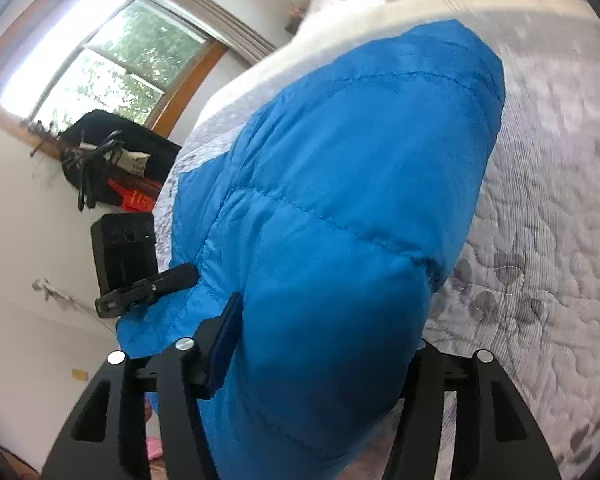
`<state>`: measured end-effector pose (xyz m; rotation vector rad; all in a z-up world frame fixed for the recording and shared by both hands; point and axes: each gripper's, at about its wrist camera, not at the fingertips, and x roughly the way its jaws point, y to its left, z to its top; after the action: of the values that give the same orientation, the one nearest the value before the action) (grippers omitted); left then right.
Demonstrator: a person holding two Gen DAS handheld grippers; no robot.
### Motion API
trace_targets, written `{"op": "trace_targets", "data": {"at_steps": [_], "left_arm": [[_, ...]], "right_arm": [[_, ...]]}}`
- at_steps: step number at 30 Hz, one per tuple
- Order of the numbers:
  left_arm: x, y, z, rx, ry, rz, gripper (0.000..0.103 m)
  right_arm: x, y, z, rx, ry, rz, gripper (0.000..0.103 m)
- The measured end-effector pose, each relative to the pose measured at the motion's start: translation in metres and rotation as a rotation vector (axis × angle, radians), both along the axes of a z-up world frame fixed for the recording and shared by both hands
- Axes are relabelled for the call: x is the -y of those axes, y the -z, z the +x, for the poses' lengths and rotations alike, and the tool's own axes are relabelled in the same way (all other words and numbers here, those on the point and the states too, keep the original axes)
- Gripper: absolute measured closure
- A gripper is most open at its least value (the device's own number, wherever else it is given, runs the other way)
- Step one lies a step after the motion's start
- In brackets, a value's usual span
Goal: Fold large clothes
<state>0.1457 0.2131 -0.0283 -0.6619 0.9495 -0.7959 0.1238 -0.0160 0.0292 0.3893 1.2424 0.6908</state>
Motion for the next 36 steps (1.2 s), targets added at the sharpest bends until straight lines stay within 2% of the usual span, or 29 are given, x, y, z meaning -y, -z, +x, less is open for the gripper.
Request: {"op": "trace_targets", "data": {"at_steps": [3, 9, 17, 22, 25, 27, 30, 32, 33, 36], "left_arm": [[0.001, 0.013, -0.002, 0.048, 0.014, 0.026, 0.025], [0.002, 0.018, -0.016, 0.072, -0.007, 0.057, 0.022], [-0.045, -0.015, -0.054, 0.09, -0.09, 0.12, 0.022], [-0.052, -0.076, -0.094, 0.27, -0.159, 0.266, 0.022], [-0.03, -0.102, -0.108, 0.298, -0.124, 0.339, 0.019], [-0.013, -0.109, -0.115, 0.332, -0.098, 0.396, 0.019], [0.003, -0.104, -0.117, 0.345, -0.092, 0.514, 0.019], [0.007, -0.089, -0.119, 0.32, -0.077, 0.587, 0.02], [0.005, -0.081, -0.121, 0.296, -0.069, 0.598, 0.02], [-0.008, -0.061, -0.119, 0.219, -0.059, 0.547, 0.02]], "right_arm": [[0.012, 0.025, 0.007, -0.019, -0.006, 0.021, 0.036], [0.031, 0.041, 0.003, -0.022, 0.006, 0.038, 0.022], [0.042, -0.003, -0.045, 0.13, 0.088, -0.151, 0.019], [0.035, -0.04, -0.088, 0.224, 0.077, -0.162, 0.02], [0.011, -0.056, -0.112, 0.262, 0.026, -0.17, 0.02], [-0.005, -0.059, -0.124, 0.276, -0.001, -0.189, 0.02], [-0.015, -0.059, -0.138, 0.285, -0.019, -0.206, 0.02], [-0.019, -0.056, -0.137, 0.278, -0.017, -0.203, 0.02], [-0.018, -0.054, -0.138, 0.275, -0.016, -0.207, 0.02], [-0.019, -0.043, -0.137, 0.247, -0.019, -0.214, 0.02]]}}
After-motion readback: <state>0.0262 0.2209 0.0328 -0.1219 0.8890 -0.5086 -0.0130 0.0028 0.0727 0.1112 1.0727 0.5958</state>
